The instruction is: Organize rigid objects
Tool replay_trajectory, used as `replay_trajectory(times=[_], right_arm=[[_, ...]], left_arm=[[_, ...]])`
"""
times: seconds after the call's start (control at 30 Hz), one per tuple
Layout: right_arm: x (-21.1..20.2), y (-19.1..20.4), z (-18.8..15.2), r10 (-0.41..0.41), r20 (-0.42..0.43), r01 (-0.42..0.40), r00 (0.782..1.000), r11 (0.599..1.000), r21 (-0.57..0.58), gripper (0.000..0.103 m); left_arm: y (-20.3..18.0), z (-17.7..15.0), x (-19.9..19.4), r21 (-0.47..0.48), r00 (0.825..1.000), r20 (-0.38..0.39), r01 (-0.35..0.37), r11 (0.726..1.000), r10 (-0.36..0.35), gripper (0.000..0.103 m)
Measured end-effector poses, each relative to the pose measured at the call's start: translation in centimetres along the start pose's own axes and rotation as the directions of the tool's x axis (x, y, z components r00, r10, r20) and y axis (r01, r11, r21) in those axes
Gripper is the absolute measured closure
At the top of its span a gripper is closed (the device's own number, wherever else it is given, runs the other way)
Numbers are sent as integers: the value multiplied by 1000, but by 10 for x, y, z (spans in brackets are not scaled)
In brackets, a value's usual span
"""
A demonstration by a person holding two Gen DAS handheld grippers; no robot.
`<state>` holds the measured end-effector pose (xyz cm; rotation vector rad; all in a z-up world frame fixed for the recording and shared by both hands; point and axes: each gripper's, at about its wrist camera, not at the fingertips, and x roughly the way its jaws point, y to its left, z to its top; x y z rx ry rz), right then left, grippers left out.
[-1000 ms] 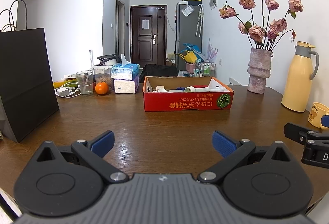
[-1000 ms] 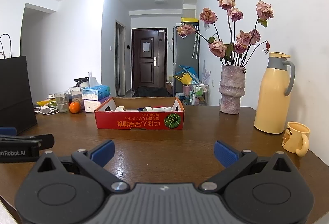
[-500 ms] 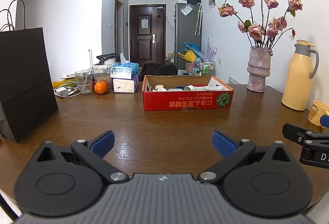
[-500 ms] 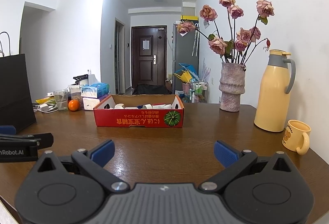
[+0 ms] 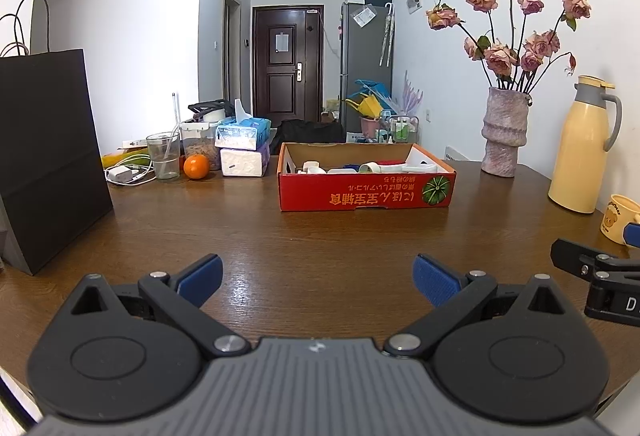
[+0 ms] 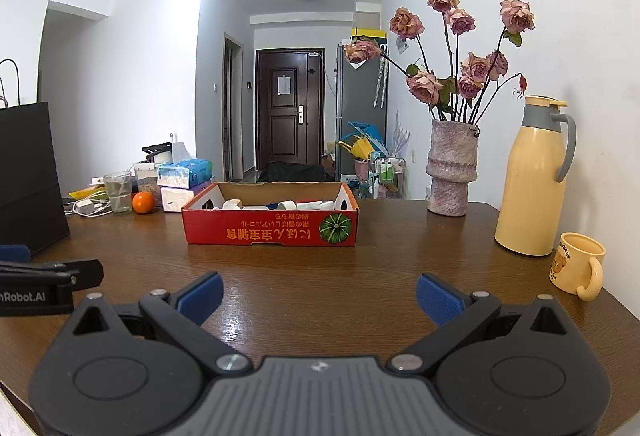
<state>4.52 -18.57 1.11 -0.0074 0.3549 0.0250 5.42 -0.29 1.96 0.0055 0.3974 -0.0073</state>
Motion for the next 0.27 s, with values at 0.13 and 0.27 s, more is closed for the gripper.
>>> replay_trajectory(times=[0.13, 0.27], right_arm=[[0, 0, 0, 0, -1, 0, 1000, 1000, -1, 0], [3, 0, -2, -1, -7, 1, 1000, 1000, -2, 0]], left_arm=[[-2, -2, 1, 5, 1000, 1, 0, 1000, 0, 0], [-3, -3, 2, 7, 1000, -1, 12, 1000, -12, 0]])
